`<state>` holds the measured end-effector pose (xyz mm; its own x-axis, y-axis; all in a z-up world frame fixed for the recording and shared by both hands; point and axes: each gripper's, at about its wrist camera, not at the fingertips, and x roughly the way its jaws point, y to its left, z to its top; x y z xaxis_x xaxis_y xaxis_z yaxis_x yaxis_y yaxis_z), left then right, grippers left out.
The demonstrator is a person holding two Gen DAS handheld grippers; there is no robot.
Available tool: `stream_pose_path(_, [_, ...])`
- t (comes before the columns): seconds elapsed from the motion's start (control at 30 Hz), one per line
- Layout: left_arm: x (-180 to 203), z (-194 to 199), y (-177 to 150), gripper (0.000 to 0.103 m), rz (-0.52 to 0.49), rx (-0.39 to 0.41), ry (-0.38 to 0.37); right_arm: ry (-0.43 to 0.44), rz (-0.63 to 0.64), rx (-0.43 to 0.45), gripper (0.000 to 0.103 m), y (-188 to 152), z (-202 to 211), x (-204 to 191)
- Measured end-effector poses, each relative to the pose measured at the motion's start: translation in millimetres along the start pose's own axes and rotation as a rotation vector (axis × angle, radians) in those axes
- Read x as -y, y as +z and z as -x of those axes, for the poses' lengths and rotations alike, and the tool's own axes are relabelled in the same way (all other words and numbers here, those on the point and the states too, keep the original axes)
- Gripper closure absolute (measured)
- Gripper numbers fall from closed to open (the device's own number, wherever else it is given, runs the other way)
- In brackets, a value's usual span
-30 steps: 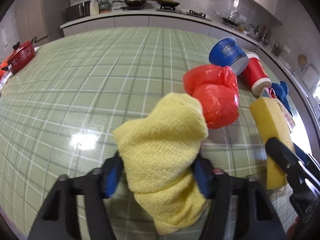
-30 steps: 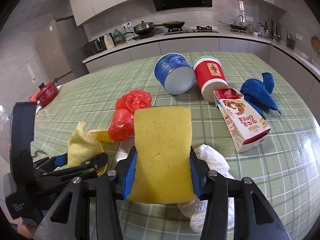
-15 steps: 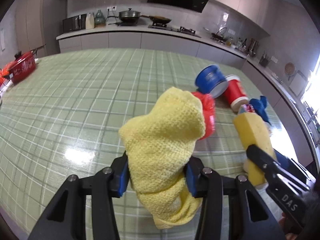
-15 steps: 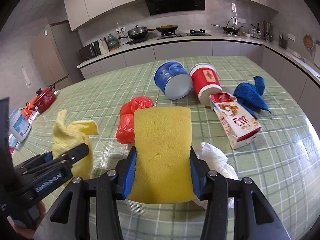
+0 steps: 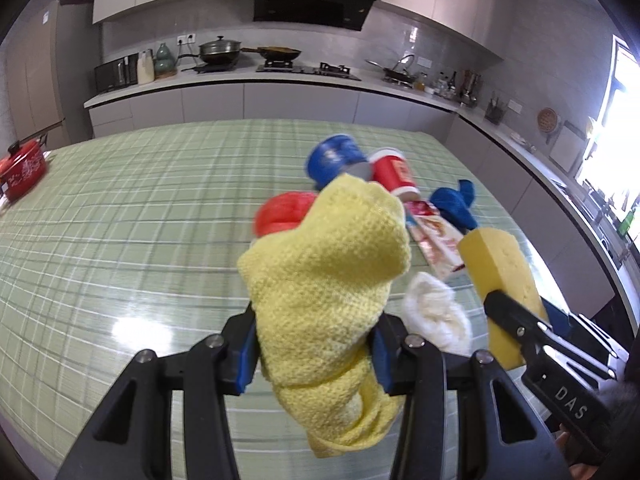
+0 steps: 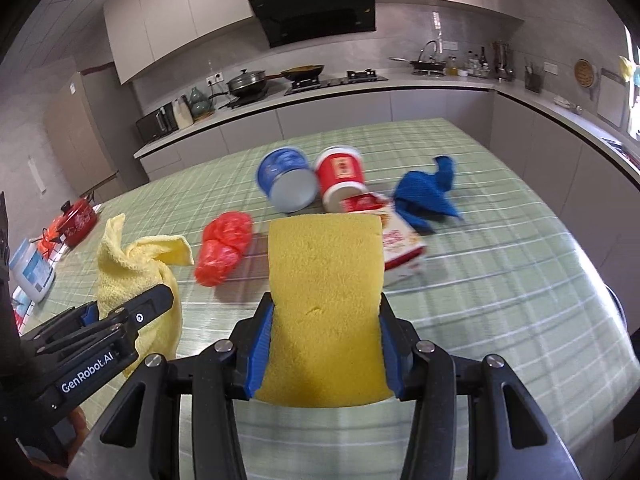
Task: Collect trash
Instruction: 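Carry the sponge and cloth with both tools over the black bin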
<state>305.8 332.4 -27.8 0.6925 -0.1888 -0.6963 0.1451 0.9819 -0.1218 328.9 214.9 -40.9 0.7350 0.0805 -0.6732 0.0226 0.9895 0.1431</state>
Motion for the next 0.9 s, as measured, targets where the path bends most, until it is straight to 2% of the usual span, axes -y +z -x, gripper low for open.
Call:
stream_pose_path(0.17, [50.6, -1.5, -6.5, 0.056, -0.011, 0.006, 0.004, -0.001, -0.012, 0.006, 0.054, -5.8, 16.6, 47.8])
stream_pose_path(0.37, [128.5, -5.4, -20.3, 0.056, 0.01, 0.0, 0.023, 0.013, 0.005, 0.01, 0.054, -10.1, 38.6, 128.2])
stream_pose_path(0.5, [173.7, -10.2, -24.7, 0.056, 0.034, -0.008, 0.008, 0.013, 0.027, 0.011, 0.054, -6.7, 52.4, 186.4])
stream_pose_path(0.7, [237.5, -22.7, -22.2, 0.056, -0.015, -0.035, -0.048, -0.022, -0.033, 0.014, 0.054, 1.8, 69.7, 260.1])
stream_pose_path(0.9, [285.9, -41.7, -26.1, 0.056, -0.075, -0.056, -0.135, -0.114, -0.099, 0.015, 0.054, -7.3, 81.0, 315.6])
